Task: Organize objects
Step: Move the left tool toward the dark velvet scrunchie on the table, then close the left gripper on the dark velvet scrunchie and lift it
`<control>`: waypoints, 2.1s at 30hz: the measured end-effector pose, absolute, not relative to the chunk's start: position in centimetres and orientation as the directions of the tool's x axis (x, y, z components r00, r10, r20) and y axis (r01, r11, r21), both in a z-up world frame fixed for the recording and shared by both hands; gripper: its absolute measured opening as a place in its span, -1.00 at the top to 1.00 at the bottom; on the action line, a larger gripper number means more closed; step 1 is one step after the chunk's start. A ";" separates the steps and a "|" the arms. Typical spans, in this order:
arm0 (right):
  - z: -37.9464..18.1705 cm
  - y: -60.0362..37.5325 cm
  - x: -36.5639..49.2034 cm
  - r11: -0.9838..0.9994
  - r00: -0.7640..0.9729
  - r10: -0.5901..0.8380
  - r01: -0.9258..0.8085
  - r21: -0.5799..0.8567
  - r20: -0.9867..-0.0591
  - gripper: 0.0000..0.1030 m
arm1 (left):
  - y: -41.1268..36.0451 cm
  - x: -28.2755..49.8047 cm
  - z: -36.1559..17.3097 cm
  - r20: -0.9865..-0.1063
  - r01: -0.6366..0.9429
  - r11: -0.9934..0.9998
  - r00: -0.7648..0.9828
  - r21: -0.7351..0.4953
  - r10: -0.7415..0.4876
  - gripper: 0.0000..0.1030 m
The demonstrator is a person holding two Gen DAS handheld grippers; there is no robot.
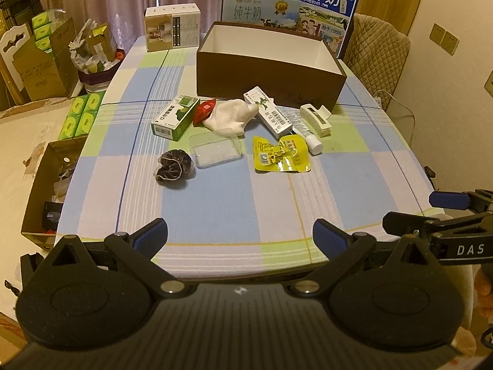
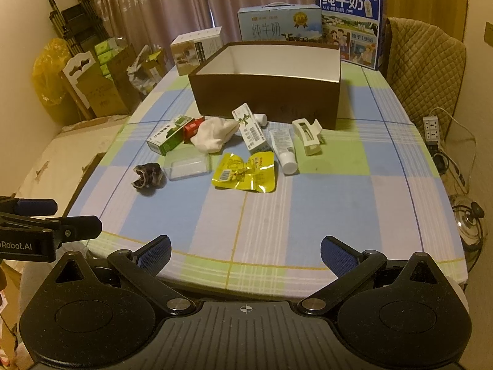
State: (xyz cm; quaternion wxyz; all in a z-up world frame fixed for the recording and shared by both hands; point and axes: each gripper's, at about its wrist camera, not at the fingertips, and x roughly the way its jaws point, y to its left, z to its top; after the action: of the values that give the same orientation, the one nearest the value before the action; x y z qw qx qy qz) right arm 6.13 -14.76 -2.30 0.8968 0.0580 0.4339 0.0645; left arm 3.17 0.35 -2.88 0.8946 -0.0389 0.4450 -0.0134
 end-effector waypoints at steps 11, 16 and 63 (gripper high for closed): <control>-4.1 -15.2 8.5 0.982 0.605 0.181 -0.073 0.172 -0.775 -0.96 | 1.3 5.3 -4.5 -0.806 -0.031 0.997 0.591 -0.069 -0.037 -0.93; -5.1 -15.7 9.8 0.978 0.615 0.202 -0.083 0.193 -0.762 -0.96 | 2.4 6.7 -5.6 -0.811 -0.053 0.996 0.585 -0.078 -0.033 -0.93; -13.5 -19.8 24.6 0.983 0.614 0.171 -0.055 0.175 -0.770 -0.96 | 9.0 21.8 -17.7 -0.889 -0.038 0.998 0.454 0.043 0.056 -0.42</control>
State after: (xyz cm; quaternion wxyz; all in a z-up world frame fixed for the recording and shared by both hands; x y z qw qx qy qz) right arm 24.64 -19.77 -13.47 0.8959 0.0669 0.4346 0.0631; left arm 21.80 9.00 -17.72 0.8526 0.0083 0.5217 0.0276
